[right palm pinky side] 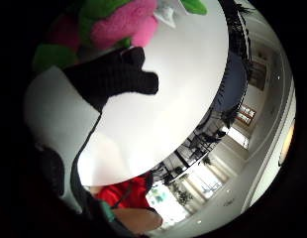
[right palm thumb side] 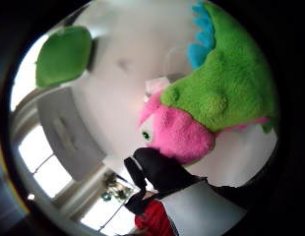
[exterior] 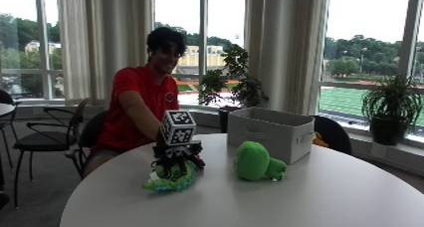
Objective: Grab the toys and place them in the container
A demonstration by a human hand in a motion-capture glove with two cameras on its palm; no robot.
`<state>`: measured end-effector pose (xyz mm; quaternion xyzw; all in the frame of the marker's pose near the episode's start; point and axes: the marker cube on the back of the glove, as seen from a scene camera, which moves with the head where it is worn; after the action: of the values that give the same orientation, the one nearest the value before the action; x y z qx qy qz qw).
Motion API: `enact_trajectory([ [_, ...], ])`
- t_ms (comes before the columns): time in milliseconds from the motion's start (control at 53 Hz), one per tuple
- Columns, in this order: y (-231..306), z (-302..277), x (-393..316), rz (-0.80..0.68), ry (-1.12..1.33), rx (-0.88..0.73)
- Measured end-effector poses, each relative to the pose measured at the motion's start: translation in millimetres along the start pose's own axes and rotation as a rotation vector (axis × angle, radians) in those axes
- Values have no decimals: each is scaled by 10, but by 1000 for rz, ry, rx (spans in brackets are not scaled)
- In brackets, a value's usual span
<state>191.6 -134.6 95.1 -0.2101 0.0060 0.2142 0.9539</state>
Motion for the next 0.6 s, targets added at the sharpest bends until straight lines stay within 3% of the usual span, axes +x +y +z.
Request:
enact_trajectory([
  [339,-14,-8,-25,4,68,-238],
  [604,76,-21,-152,-5,112,-263],
])
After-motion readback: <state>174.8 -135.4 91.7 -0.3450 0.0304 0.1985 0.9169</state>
